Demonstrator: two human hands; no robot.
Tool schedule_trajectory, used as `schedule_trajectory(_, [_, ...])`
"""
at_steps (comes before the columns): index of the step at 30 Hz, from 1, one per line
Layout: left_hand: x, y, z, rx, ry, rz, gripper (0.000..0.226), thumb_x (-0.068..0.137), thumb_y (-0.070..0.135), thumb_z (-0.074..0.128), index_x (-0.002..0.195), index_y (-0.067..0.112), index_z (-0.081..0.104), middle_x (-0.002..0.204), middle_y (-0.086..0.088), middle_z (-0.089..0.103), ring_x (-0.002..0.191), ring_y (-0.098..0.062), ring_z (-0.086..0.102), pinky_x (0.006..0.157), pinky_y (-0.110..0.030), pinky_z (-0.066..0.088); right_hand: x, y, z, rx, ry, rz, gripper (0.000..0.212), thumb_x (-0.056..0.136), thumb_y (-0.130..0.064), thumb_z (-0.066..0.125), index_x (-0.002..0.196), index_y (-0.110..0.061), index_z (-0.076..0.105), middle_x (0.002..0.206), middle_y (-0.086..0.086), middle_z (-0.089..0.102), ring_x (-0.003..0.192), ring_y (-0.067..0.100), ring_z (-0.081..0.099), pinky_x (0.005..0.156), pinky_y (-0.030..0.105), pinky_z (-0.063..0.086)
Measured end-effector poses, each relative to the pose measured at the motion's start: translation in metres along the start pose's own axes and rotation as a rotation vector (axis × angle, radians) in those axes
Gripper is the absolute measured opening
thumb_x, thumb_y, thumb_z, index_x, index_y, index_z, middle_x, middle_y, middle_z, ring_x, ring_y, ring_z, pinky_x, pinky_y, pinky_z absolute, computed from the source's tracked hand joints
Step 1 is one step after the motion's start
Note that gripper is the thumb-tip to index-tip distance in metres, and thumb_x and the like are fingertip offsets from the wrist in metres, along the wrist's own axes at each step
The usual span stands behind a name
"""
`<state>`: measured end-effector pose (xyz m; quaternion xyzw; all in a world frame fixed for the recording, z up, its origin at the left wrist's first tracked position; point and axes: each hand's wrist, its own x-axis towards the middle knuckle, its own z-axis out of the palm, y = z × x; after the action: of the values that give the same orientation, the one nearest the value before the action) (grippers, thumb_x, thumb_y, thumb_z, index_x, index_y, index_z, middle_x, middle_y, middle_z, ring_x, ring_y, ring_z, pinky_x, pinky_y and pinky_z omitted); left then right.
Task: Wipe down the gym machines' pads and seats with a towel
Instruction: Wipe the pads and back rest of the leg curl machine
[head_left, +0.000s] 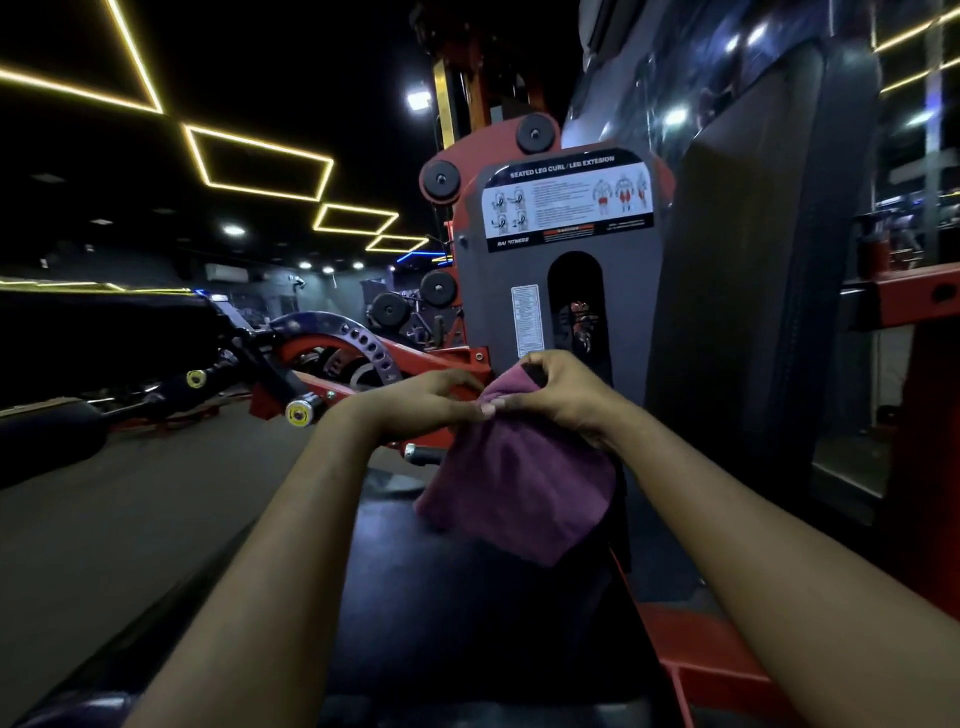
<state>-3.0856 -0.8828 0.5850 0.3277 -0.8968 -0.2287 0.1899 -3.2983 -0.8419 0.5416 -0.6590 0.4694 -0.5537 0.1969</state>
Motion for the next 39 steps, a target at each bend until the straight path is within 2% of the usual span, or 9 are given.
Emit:
schedule_trajectory(3, [0.009,-0.009,0.017,0.022,-0.018,-0.010,0.022,0.101,0.024,0.060,0.113,0.006,0.064,0.100,-0.006,0.066,0.086,-0.020,0.062,0.074,-0.033,0.053,0.000,0.001,-0.007,0.049,0.047,0.036,0.053,0.065,-0.030,0.096,0.106,-0.008,0.071,0.101,0.012,0.076,0.092,0.021,0.071,0.085,0.037,0.059])
schedule_trajectory(9, [0.013,-0.015,0.022,0.204,0.237,0.018,0.012,0.104,0.020,0.052,0.098,0.010,0.053,0.090,0.000,0.056,0.089,-0.018,0.050,0.077,-0.034,0.040,-0.029,0.034,-0.028,-0.208,-0.439,0.375,0.055,0.068,-0.027,0.094,0.113,-0.004,0.073,0.110,0.007,0.077,0.109,0.024,0.071,0.105,0.042,0.052])
schedule_trajectory(16, [-0.008,-0.014,-0.007,0.001,0.211,-0.088,0.019,0.100,0.017,0.059,0.117,0.016,0.051,0.106,-0.006,0.064,0.096,-0.024,0.062,0.085,-0.043,0.054,-0.016,0.025,-0.010,0.081,-0.125,0.352,0.035,0.055,-0.024,0.071,0.086,-0.007,0.074,0.087,0.014,0.072,0.085,0.029,0.061,0.076,0.037,0.046])
schedule_trajectory(20, [-0.023,-0.028,0.008,-0.023,0.002,-0.299,0.020,0.093,-0.003,0.059,0.111,0.006,0.058,0.080,-0.010,0.061,0.057,-0.016,0.062,0.045,-0.030,0.051,-0.015,0.031,-0.006,-0.212,-0.284,0.407,0.056,0.060,-0.028,0.087,0.106,0.000,0.072,0.103,0.020,0.075,0.086,0.029,0.068,0.080,0.045,0.056])
schedule_trajectory(22, [-0.027,-0.049,0.031,-0.035,-0.135,-0.414,0.013,0.091,-0.006,0.062,0.103,-0.001,0.062,0.073,-0.009,0.062,0.057,-0.015,0.064,0.048,-0.037,0.058,-0.023,0.045,0.008,-0.376,-0.345,0.392,0.043,0.073,-0.024,0.090,0.108,-0.007,0.072,0.111,0.014,0.075,0.102,0.029,0.072,0.091,0.043,0.057])
schedule_trajectory(26, [-0.023,-0.092,0.060,-0.018,-0.150,-0.505,0.020,0.090,0.014,0.074,0.106,0.007,0.063,0.091,-0.010,0.065,0.078,-0.021,0.064,0.053,-0.036,0.057,-0.038,0.070,0.027,-0.422,-0.355,0.413,0.075,0.073,-0.031,0.092,0.138,-0.011,0.058,0.134,0.003,0.063,0.122,0.020,0.061,0.108,0.031,0.046])
schedule_trajectory(32, [-0.016,-0.110,0.071,0.138,-0.109,-0.443,0.024,0.092,0.028,0.072,0.104,0.009,0.062,0.087,-0.010,0.062,0.071,-0.021,0.059,0.057,-0.037,0.059,-0.043,0.095,0.035,-0.615,0.119,0.405,0.056,0.078,-0.055,0.081,0.122,-0.023,0.066,0.127,0.006,0.065,0.119,0.028,0.061,0.104,0.042,0.048])
schedule_trajectory(37, [-0.006,-0.094,0.082,0.123,-0.180,-0.437,0.029,0.092,0.021,0.074,0.113,0.004,0.062,0.089,-0.008,0.062,0.065,-0.017,0.061,0.048,-0.024,0.053,-0.081,0.111,0.064,-0.824,-0.649,0.454,0.059,0.107,-0.058,0.023,0.161,-0.041,0.008,0.171,0.002,-0.005,0.157,0.030,-0.009,0.124,0.052,-0.004])
schedule_trajectory(39, [-0.003,-0.093,0.083,0.099,-0.183,-0.460,0.024,0.097,0.024,0.068,0.109,0.006,0.058,0.084,-0.011,0.061,0.055,-0.017,0.061,0.043,-0.025,0.051,-0.091,0.126,0.064,-0.733,-0.644,0.539,0.057,0.106,-0.060,0.013,0.160,-0.046,0.000,0.167,-0.006,-0.019,0.155,0.026,-0.018,0.124,0.053,-0.009])
